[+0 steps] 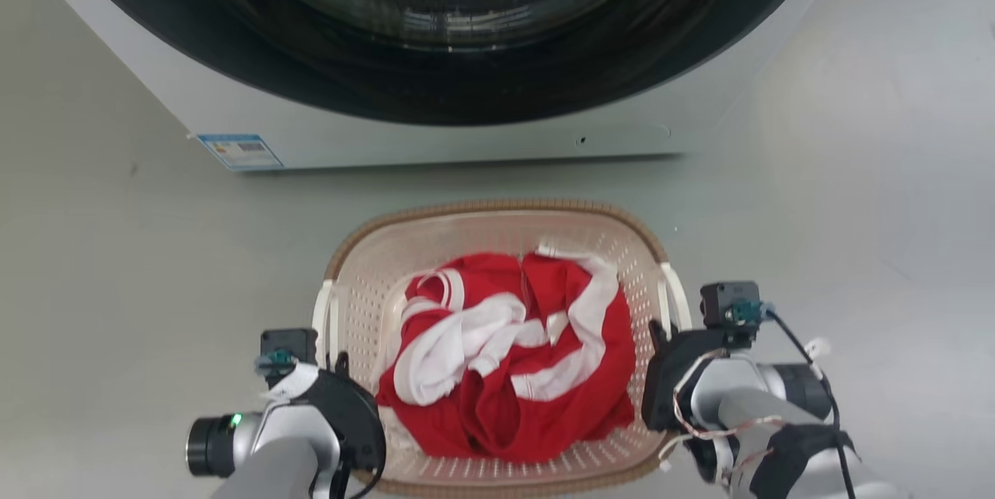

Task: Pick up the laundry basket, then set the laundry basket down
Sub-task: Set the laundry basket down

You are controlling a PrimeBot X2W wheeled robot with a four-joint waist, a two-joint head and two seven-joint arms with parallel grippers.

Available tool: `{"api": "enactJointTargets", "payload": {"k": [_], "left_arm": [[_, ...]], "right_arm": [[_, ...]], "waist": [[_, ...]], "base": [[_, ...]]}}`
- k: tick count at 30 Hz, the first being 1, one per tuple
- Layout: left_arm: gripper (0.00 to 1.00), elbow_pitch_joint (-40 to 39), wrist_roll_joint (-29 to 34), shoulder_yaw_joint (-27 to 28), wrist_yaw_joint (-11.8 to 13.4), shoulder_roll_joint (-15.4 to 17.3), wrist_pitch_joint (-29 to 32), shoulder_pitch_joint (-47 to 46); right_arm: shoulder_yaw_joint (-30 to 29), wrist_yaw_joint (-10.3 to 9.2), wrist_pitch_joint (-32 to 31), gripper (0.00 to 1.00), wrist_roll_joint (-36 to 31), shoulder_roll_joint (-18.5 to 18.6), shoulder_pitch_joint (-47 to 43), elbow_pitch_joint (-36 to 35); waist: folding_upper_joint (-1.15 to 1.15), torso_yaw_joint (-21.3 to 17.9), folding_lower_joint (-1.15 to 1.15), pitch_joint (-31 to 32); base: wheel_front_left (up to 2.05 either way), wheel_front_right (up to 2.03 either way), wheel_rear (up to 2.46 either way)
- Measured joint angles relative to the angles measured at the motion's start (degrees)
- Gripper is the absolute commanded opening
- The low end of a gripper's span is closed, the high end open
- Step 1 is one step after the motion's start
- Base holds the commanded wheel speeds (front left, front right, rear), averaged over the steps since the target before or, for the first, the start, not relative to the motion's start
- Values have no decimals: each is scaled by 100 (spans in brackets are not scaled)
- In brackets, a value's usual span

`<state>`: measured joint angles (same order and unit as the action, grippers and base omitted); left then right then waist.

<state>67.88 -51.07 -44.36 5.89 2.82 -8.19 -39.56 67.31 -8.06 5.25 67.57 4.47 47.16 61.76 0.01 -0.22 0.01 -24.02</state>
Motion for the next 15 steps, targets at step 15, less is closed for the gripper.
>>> {"api": "enactJointTargets", "payload": {"k": [15], "left_arm": [[0,-197,-123,135,119,20,-98,-1103]], "right_arm": [[-89,1,190,0,-221,16,1290,298]], "waist": [[0,22,0,-1259]], "base": [[0,0,0]]}}
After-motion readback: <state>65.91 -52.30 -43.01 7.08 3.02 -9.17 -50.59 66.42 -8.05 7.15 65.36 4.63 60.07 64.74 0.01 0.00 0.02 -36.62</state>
